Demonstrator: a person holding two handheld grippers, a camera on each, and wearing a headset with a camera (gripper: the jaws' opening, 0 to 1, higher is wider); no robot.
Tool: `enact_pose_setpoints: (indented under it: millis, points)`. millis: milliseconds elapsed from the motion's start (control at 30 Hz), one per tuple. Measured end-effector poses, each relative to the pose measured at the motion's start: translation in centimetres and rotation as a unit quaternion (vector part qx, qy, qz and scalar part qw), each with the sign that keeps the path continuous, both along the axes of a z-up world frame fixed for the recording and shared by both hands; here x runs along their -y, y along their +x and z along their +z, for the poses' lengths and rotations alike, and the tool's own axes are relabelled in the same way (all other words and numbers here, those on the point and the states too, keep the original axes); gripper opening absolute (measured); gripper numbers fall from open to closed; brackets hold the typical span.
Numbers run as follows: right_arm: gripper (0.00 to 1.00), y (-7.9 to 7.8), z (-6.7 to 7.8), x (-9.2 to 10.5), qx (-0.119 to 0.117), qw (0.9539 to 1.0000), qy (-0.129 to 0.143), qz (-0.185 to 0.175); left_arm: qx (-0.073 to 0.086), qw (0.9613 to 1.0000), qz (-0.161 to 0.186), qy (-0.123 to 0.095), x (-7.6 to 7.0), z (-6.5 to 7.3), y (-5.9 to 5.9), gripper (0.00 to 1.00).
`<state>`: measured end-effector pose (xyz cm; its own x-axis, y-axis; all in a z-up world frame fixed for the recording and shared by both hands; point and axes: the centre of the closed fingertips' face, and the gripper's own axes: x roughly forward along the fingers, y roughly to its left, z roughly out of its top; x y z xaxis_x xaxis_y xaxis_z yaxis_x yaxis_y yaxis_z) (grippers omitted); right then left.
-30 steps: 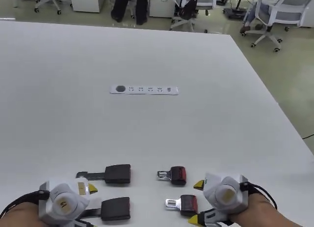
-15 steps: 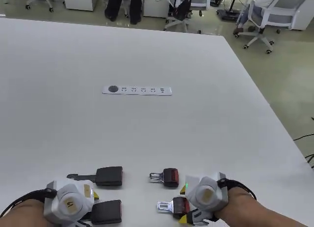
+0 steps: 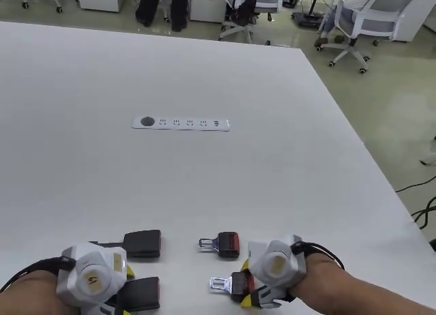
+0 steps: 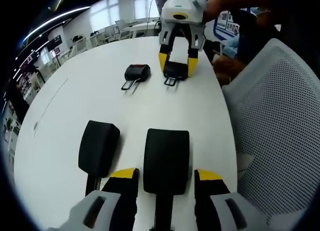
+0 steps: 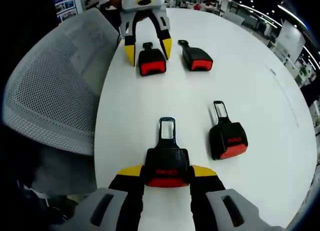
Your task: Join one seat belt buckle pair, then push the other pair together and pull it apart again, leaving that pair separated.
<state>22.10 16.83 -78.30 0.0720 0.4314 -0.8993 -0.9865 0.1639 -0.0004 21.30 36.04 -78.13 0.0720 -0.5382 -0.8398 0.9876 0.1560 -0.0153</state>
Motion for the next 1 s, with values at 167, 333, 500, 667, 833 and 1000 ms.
enact_pose_setpoints:
  millis: [167,333,500,667,833,1000]
  points:
    - [0.32,-0.01,0.0,-0.14,-0.002,1.0,-0.003,0.002,0.001,1.0,-0.008,0.0,-0.22,0.05,0.01,0.4]
    - [0.32,0.07,-0.17,-0.08,-0.003,1.0,-0.007,0.003,0.0,1.0,-0.008,-0.002,-0.28,0.18,-0.08,0.34]
    - [0.32,0.1,-0.31,0.0,-0.002,1.0,-0.008,0.002,0.002,1.0,-0.007,-0.001,-0.09,0.16,-0.07,0.34]
    - [0.32,0.0,-0.09,-0.12,-0.002,1.0,-0.009,0.001,0.003,1.0,-0.008,0.002,-0.02,0.21,-0.1,0.34]
    - [0.32,-0.08,0.13,-0.15,0.0,1.0,-0.01,0.001,0.004,1.0,-0.007,0.002,-0.12,0.01,0.05,0.34]
    - [0.32,-0.19,0.43,-0.22,-0.001,1.0,-0.008,0.002,0.008,0.9998,-0.017,0.007,-0.06,-0.02,0.05,0.34]
